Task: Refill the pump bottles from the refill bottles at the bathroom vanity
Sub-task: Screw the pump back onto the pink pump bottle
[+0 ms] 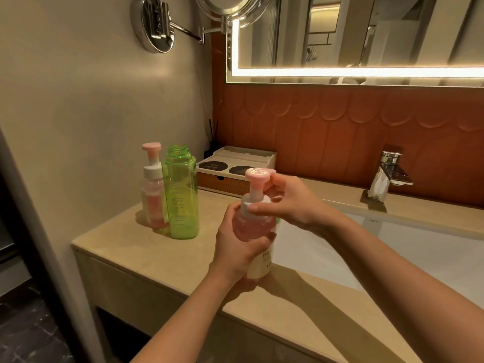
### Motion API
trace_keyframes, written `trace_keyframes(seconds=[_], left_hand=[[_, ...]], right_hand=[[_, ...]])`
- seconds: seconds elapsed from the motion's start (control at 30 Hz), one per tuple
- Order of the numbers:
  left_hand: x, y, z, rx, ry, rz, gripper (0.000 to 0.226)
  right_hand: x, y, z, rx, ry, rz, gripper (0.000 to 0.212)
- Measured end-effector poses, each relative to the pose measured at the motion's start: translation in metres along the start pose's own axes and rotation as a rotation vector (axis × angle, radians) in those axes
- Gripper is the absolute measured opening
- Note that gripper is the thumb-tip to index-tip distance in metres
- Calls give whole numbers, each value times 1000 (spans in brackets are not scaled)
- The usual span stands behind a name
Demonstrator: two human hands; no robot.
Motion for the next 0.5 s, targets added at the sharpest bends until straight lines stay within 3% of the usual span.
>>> trace_keyframes(seconds=[0.17, 0.23, 0.4, 0.5], left_hand=[[-5, -6, 0, 46, 9, 30, 64], [-5, -6, 1, 45, -2, 19, 64], [-4, -3, 2, 49, -48, -27, 60], [-5, 1, 1, 51, -68, -23, 64]], right_hand=[[-12, 14, -31, 13, 130, -115, 59], [-10, 15, -36, 65, 185, -111, 58], [-2, 9, -16, -221, -183, -105, 37], [-5, 10, -16, -173, -98, -39, 24]])
Point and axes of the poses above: each hand's wrist, its own x-axis away from the middle knuckle, its own z-axis out of the back of the hand, y = z × x, the point moved 1 cm from there along -x, towards the middle knuckle, and after that the axes turned 4 degrees about -x, right-handed, at the moved point
